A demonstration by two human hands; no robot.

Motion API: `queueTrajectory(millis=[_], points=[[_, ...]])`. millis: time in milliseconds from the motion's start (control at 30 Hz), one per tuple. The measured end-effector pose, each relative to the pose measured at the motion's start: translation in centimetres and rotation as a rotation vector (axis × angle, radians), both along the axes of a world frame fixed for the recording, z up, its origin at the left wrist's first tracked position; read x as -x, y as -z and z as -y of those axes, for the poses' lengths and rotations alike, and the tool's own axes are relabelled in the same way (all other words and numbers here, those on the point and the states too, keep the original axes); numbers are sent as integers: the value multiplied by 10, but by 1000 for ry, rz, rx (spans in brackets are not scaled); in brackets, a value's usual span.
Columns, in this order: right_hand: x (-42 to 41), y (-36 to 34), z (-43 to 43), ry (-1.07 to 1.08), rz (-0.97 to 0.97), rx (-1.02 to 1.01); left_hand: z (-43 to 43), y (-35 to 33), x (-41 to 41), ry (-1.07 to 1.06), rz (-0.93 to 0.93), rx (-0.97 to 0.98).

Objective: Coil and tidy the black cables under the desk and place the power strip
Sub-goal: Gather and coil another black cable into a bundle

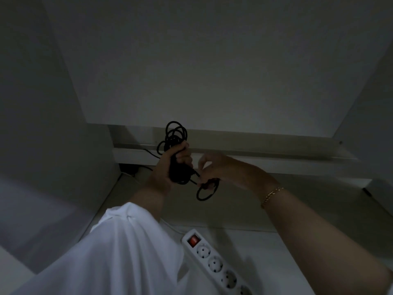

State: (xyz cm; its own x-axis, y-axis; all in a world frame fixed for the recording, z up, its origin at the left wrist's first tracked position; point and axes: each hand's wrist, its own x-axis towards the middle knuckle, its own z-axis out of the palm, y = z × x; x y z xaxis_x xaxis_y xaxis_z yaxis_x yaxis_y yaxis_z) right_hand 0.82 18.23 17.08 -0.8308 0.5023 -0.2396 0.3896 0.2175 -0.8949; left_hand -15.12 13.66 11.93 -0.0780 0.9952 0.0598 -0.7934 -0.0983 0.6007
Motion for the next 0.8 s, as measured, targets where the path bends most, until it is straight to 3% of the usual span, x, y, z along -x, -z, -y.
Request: queueTrajectory(millis=[100,233,533,700,800], points=[[-4,-4,1,-94,140,-8,0,0,0,96,-73,-6],[-9,-2,-5,-210,355,-196,2,1,7,119,-66,18],[-9,8,-16,94,256,-842,7,4,5,262,-230,147],[-10,17,-19,221,183,-901,8,6,0,293,-264,223],[-9,16,-20,348,10,-842,12,9,-4,313,-347,312]])
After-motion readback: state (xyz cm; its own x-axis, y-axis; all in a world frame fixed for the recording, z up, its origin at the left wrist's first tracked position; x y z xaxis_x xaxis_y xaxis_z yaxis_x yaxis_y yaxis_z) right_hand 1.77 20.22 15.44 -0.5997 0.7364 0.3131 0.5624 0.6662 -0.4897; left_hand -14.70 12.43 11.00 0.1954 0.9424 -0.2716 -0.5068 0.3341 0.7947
